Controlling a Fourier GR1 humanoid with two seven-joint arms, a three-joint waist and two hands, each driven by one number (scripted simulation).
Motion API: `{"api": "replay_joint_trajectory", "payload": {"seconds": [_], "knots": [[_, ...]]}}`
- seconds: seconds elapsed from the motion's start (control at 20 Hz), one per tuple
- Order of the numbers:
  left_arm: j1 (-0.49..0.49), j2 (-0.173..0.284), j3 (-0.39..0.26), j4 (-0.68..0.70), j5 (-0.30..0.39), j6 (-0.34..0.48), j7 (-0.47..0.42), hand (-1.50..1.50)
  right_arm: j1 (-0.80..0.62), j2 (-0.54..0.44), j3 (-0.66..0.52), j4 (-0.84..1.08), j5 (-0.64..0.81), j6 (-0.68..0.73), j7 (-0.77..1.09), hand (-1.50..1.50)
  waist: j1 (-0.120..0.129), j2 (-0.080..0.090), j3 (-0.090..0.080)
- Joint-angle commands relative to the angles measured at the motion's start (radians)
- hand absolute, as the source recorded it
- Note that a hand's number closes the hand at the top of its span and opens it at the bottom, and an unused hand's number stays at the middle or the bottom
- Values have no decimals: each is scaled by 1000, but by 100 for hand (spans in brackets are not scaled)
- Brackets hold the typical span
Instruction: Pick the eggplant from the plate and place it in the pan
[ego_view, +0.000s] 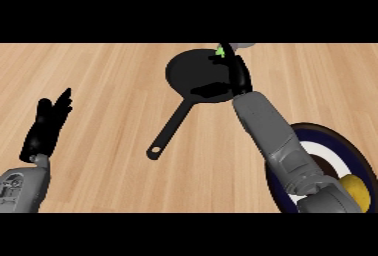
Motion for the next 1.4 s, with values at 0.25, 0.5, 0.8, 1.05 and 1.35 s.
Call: {"api": "replay_joint_trajectory", "payload": {"seconds": [0.25,0.5,0.8,1.05,1.35], "knots": [[36,-28,11,-23,-15,52,20,0,45,-116,-88,5,-71,27,-45,-150,-74,-12,0],[48,3,42,3,-10,36,-6,0,91,-270,-117,-19,-106,194,-42,-150,-96,-18,-1],[104,2,54,-43,2,29,-7,0,141,-451,-123,-43,-123,428,-54,-150,-96,-23,0],[110,-1,55,-40,-10,31,-36,0,225,-532,-126,-29,-125,533,-113,-150,-87,-18,0],[118,-23,50,-20,-10,23,-50,0,240,-653,-132,-36,-128,656,-132,-150,-89,-18,0]]}}
